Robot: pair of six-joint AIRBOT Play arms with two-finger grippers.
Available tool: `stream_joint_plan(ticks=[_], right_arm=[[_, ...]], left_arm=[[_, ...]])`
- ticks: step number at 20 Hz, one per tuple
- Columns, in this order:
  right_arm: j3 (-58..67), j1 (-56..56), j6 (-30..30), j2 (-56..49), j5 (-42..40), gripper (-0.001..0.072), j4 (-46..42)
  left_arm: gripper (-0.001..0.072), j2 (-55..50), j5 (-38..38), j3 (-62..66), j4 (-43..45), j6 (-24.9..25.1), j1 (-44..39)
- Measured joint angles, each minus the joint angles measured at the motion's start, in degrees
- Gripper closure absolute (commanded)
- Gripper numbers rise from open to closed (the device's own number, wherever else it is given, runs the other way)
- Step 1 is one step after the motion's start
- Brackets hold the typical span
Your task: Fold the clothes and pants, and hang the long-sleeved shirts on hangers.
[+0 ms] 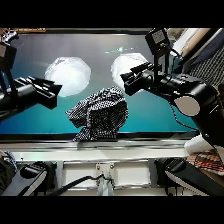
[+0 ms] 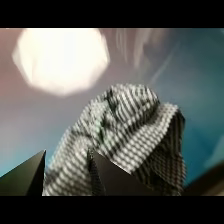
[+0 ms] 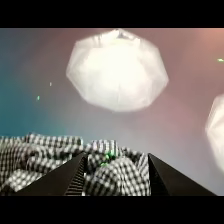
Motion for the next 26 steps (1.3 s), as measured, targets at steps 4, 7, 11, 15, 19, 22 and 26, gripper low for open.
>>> stream_joint_plan(ticks=[4, 7, 11, 15, 19, 22, 26], right_arm=[[0.0, 0.0, 0.0, 0.0, -6.7, 0.0288, 0.1], [0.0, 0.0, 0.0, 0.0, -10.8, 0.0288, 0.3], [0.0, 0.0, 0.0, 0.0, -14.1, 0.0288, 1.2], [0.0, 0.0, 0.0, -0.1, -17.0, 0.0287, 1.6], [0.0, 0.0, 0.0, -1.0, -17.3, 0.0287, 1.7], [0.0, 0.0, 0.1, -1.4, -16.4, 0.0287, 1.8], [0.0, 0.0, 0.6, -1.5, -13.1, 0.0287, 3.1]], left_arm=[[0.0436, 3.6, -2.0, -5.6, -0.2, -4.1, 0.0], [0.0389, 6.0, -2.6, -11.9, -3.1, -6.5, 0.0], [0.0138, 7.1, -2.7, -20.0, -7.9, -7.6, -0.1], [0.0109, 7.0, 1.2, -26.1, -10.3, -8.0, -0.1], [0.0109, 2.1, 6.4, -28.8, -12.5, -8.0, -2.4], [0.0109, -4.1, 12.2, -29.4, -13.4, -8.2, -6.8], [0.0114, -13.3, 22.1, -29.5, -15.0, -8.2, -11.0]])
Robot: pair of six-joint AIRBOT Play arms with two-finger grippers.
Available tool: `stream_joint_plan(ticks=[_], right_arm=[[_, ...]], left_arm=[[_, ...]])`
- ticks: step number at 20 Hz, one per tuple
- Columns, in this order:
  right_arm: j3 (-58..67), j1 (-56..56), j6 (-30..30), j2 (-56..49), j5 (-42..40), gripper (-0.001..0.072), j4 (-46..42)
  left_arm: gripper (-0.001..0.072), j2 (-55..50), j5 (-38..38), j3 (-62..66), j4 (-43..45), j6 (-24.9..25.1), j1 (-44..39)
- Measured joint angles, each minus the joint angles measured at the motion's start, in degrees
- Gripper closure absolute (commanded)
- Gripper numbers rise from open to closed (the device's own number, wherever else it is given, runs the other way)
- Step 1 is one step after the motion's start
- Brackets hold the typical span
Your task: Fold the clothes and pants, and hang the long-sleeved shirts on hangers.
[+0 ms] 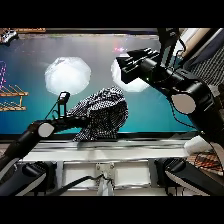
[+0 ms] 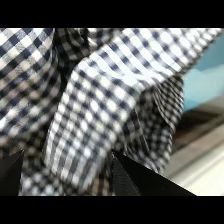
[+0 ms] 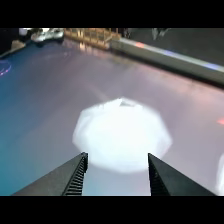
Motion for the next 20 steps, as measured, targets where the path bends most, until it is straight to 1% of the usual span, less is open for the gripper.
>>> stream_joint_plan(ticks=[1, 2, 3, 4, 6, 7, 8, 10, 12, 14, 16, 18, 20], right_arm=[[0.0, 0.0, 0.0, 0.0, 1.4, 0.0287, 0.6], [0.0, 0.0, 0.0, 0.0, 2.8, 0.0288, 1.2], [0.0, 0.0, 0.0, 0.1, 4.6, 0.0289, 1.7], [0.0, 0.0, 0.0, 0.3, 6.4, 0.0290, 2.2], [0.0, 0.1, 0.1, 1.2, 11.6, 0.0303, 3.5], [-0.3, 0.3, 0.6, 1.9, 14.8, 0.0329, 4.1], [-1.0, 0.7, 1.5, 2.8, 18.4, 0.0329, 4.4], [-4.0, 2.0, 4.2, 5.4, 23.8, 0.0329, 4.5], [-9.1, 3.6, 8.7, 8.8, 26.4, 0.0329, 4.5], [-15.5, 5.4, 14.8, 12.1, 26.8, 0.0328, 4.3], [-21.9, 6.9, 21.1, 14.3, 25.0, 0.0328, 4.2], [-27.5, 7.7, 26.4, 15.5, 20.3, 0.0328, 4.0], [-31.1, 8.1, 30.7, 16.0, 13.6, 0.0328, 3.1]], left_arm=[[0.0171, -2.0, 2.1, 0.1, -0.5, 0.0, -0.5], [0.0377, -3.5, 3.9, 0.4, -1.0, 0.0, -0.8], [0.0607, -4.8, 5.6, 0.9, -1.3, 0.0, -1.0], [0.0689, -5.7, 7.0, 1.6, -1.3, 0.4, -1.2], [0.0689, -6.5, 9.5, 4.7, -0.2, 2.4, -1.3], [0.0690, -6.6, 10.3, 7.0, 1.1, 3.7, -1.4], [0.0690, -6.5, 10.9, 10.2, 2.7, 4.7, -1.4], [0.0691, -6.3, 11.5, 17.6, 6.6, 6.0, -1.5], [0.0690, -6.5, 11.3, 25.2, 9.9, 6.6, -1.5], [0.0691, -7.0, 10.3, 32.4, 12.0, 7.1, -1.7], [0.0690, -7.6, 8.7, 38.5, 13.3, 8.2, -2.3], [0.0690, -8.1, 6.9, 42.3, 13.9, 9.6, -3.1], [0.0690, -8.4, 4.9, 44.4, 14.4, 10.7, -4.1]])
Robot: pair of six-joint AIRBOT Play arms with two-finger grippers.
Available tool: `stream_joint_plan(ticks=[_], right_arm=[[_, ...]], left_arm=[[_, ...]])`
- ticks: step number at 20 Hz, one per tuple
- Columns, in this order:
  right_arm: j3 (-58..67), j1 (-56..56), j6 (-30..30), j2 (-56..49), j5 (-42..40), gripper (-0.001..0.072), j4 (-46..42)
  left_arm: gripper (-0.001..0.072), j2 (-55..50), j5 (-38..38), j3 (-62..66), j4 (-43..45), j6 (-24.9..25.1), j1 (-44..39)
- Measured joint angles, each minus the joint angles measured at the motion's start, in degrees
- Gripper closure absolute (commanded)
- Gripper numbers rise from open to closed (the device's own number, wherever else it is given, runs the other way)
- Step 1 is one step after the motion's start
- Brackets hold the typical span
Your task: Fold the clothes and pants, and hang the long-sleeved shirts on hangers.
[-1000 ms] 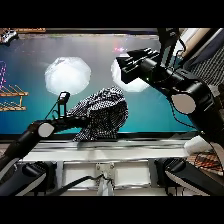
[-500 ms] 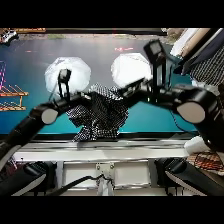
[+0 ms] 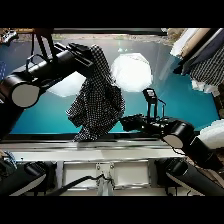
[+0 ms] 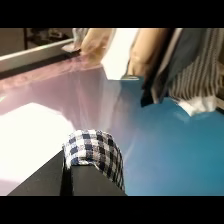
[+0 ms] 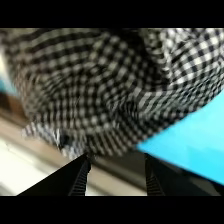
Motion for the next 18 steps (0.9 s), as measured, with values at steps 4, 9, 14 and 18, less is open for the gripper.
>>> stream_joint_plan(ticks=[4, 9, 14, 18], right_arm=[[-2.8, -0.2, 5.8, -1.7, -12.5, 0.0328, -2.0], [-3.4, -2.8, 7.4, -9.4, -19.3, 0.0307, -3.1], [-2.6, -3.6, 7.5, -17.5, -27.4, 0.0685, -2.9], [1.2, -3.7, 4.8, -17.4, -28.5, 0.0685, -2.7]], left_arm=[[0.0691, -0.2, -3.3, 1.6, 0.3, 1.0, -1.0], [0.0690, -0.2, -4.7, 2.1, 0.5, 1.4, -1.2], [0.0690, -0.2, -5.2, 2.1, 0.6, 1.4, -1.2], [0.0689, -0.2, -5.4, 2.1, 2.5, 1.4, -1.1]])
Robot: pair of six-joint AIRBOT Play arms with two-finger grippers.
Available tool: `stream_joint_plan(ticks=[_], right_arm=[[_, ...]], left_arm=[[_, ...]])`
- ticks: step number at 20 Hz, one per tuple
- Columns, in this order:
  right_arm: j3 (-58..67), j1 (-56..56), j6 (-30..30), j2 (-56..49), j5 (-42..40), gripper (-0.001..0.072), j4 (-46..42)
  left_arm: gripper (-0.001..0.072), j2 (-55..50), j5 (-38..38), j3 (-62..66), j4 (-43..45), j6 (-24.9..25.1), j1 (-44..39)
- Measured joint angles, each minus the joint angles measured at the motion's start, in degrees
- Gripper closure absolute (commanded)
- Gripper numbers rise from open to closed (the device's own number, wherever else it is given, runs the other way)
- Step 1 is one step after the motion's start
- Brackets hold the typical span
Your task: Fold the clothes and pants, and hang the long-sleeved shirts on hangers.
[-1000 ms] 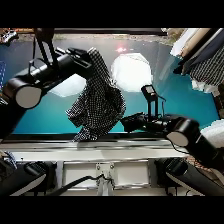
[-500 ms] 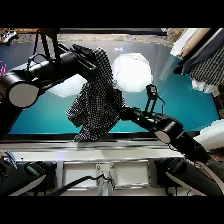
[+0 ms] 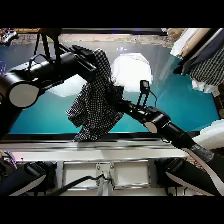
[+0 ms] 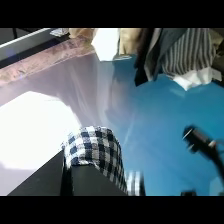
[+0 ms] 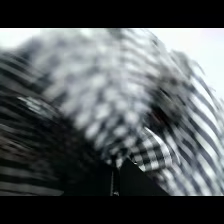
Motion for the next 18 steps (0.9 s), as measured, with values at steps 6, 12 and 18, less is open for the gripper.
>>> stream_joint_plan(ticks=[6, 12, 18], right_arm=[[14.7, 0.0, -18.3, 18.4, 14.6, 0.0688, -0.2], [31.3, -0.1, -30.6, 36.5, 28.2, 0.0688, -4.0], [39.7, -0.1, -34.7, 34.1, 28.5, 0.0687, -13.6]], left_arm=[[0.0690, 4.4, 1.6, 0.1, 4.4, 0.0, 0.0], [0.0690, 14.2, 8.7, 0.1, 6.8, 0.0, -2.9], [0.0691, 16.3, 14.5, 0.1, 7.3, -1.9, -6.6]])
